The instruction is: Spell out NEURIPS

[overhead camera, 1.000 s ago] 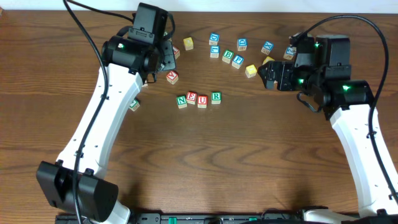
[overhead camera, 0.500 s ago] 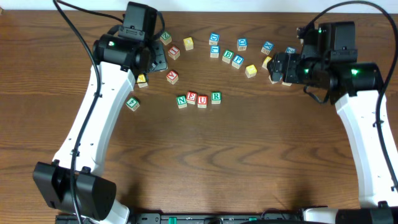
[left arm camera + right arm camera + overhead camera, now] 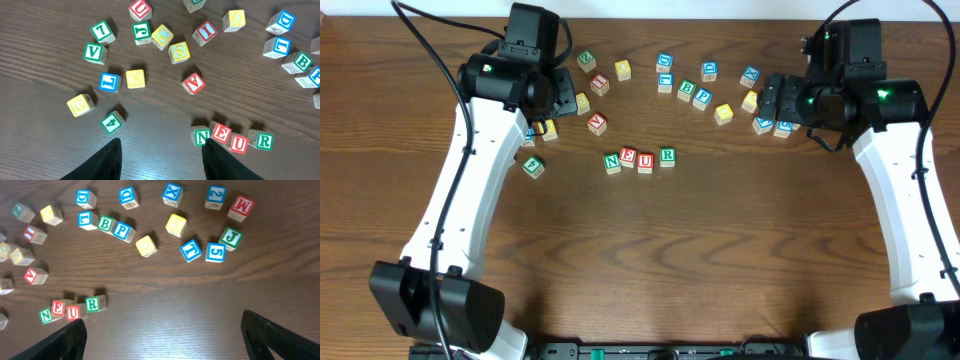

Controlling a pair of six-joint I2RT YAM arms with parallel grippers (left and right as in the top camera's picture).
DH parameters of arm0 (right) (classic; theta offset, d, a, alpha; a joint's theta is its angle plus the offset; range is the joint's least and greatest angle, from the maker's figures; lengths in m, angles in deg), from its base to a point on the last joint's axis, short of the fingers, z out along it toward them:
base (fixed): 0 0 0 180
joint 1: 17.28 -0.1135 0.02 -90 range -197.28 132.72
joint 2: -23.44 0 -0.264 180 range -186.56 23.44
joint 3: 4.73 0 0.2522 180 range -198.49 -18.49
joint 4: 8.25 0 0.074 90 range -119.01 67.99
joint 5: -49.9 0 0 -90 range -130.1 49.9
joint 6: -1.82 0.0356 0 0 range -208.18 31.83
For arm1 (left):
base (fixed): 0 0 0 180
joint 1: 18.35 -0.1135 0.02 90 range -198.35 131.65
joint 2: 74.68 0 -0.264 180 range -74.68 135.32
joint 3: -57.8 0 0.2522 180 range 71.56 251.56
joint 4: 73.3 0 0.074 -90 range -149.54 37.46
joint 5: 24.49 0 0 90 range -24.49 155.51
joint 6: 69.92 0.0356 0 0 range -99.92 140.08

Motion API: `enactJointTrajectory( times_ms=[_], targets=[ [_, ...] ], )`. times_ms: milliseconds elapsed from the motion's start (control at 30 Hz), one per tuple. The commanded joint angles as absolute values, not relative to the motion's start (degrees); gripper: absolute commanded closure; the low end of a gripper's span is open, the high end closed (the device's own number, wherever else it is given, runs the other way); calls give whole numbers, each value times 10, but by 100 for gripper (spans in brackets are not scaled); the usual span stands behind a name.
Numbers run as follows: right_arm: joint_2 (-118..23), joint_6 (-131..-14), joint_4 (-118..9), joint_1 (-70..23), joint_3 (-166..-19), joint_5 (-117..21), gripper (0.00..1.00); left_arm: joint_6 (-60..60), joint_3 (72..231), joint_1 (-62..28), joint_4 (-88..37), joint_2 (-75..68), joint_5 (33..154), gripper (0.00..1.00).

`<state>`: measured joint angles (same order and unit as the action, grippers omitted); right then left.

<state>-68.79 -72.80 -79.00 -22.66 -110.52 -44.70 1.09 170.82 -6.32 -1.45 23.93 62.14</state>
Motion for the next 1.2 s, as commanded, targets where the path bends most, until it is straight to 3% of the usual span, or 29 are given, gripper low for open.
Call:
enactJointTrajectory(
  times_ms=[0,467,1167],
  targets=[
    [-687,-704,-790,-229,-1118,-421,6,23,1724,-66,-13,225,613,49],
    [-700,-702,-781,-213,-1118,-360,6,23,1724,-66,-18,231,614,49],
    [-742,-702,-757,-226,-1118,-392,5,23,1724,-66,-17,231,614,48]
  ],
)
